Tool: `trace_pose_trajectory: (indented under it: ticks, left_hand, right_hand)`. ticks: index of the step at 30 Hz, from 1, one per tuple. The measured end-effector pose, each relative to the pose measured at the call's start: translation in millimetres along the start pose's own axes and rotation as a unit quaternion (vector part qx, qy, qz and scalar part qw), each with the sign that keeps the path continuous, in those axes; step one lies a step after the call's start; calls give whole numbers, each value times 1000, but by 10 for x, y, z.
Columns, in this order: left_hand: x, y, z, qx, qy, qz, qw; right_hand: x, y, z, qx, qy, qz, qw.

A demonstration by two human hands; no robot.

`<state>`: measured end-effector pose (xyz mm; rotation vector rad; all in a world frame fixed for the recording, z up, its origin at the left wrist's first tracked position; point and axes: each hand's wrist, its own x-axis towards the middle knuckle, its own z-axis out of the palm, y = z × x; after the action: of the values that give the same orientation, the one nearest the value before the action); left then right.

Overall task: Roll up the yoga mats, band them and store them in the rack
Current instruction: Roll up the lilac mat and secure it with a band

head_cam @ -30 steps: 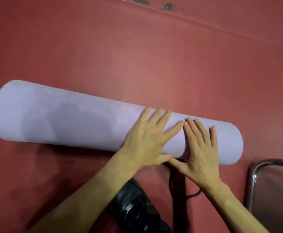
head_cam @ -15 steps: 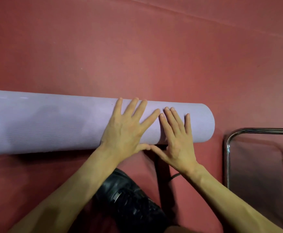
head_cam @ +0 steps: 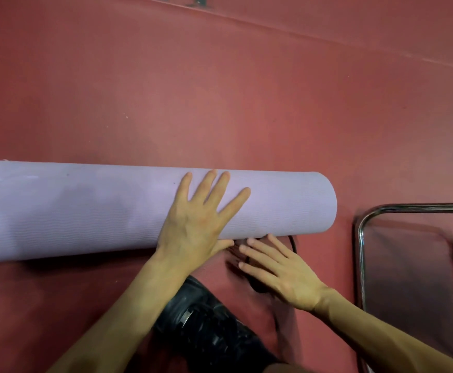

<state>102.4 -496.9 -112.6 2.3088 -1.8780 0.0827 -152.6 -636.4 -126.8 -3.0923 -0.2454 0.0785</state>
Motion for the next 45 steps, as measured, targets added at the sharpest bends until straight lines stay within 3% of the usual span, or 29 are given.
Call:
trace_pose_trajectory:
  ticks: [11, 17, 19, 24, 28, 35, 45]
  left_hand:
    - [100, -75, 18, -10, 10, -3, 1000]
    - [108, -89, 10, -6, 7, -5, 1000]
    - [88, -145, -2, -14, 14, -13, 1000]
    - [-222, -616, -110, -19, 54, -70, 996]
    - [-591, -1133, -234, 7, 80, -118, 990]
    - [-1158, -1859, -481, 42, 38, -181, 982]
    - [-2286, -2408, -652, 89, 51, -301, 948]
  right_hand:
    - [103, 126, 135, -24, -30, 70, 997]
    - [131, 163, 68, 5, -14, 64, 998]
    - [212, 123, -17, 14, 17, 67, 998]
    - [802, 19, -430, 56, 180, 124, 974]
    - [1560, -15, -658, 104, 248, 135, 954]
    - [2407, 49, -651, 135, 255, 92, 953]
    - [3449, -342, -463, 229, 272, -28, 934]
